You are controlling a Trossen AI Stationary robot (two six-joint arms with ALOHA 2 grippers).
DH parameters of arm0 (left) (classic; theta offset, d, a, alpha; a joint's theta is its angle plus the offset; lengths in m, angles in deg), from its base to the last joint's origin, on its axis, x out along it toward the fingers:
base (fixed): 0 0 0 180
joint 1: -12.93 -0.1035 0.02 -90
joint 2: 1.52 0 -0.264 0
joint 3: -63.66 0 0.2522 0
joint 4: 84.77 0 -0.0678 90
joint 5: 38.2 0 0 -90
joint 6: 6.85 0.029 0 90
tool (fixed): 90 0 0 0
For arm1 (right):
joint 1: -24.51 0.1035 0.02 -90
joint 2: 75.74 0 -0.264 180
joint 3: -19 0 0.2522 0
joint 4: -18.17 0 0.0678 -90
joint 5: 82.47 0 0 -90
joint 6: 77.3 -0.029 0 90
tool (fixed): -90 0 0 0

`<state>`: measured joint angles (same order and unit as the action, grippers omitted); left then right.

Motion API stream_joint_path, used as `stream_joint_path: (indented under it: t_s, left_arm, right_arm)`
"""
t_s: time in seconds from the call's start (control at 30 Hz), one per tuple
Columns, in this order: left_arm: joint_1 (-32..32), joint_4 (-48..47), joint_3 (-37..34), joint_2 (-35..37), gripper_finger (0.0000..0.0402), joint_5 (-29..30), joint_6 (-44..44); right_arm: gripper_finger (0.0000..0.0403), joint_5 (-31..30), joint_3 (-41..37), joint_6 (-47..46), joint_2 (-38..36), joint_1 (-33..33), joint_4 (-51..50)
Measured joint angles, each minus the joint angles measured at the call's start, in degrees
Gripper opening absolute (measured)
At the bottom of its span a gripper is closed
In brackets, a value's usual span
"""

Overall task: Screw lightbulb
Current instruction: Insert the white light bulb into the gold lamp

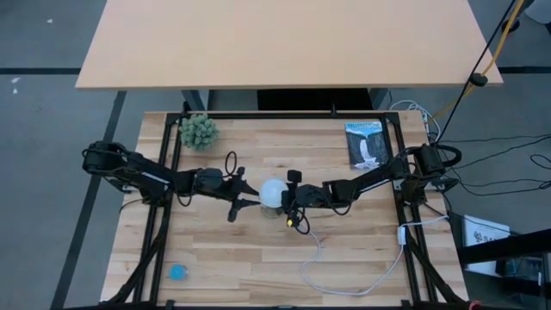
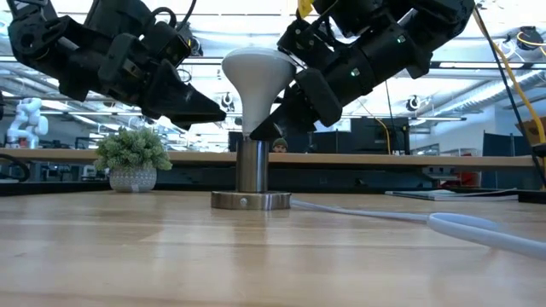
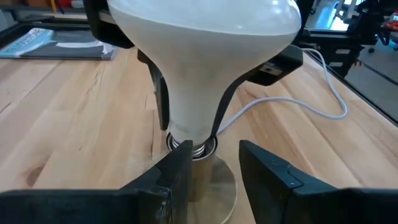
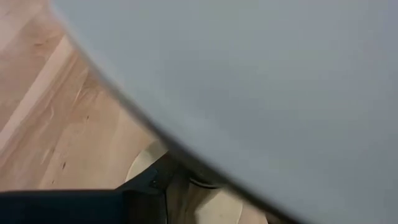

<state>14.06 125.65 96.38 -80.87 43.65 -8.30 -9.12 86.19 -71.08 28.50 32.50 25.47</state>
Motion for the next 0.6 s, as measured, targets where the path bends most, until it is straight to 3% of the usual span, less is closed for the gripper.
stream_joint_path:
  t_s: [0.4, 0.6]
  left_arm:
    - [0.0, 0.0, 0.0, 0.0, 0.0139, 4.2, -1.4]
    - [0.1, 0.0, 0.0, 0.0, 0.0197, 5.9, -1.6]
  right_arm:
    - [0.0153, -0.1, 0.0, 0.5, 0.0, -0.2, -0.2]
    - [0.0153, -0.1, 0.0, 0.5, 0.0, -0.2, -0.2]
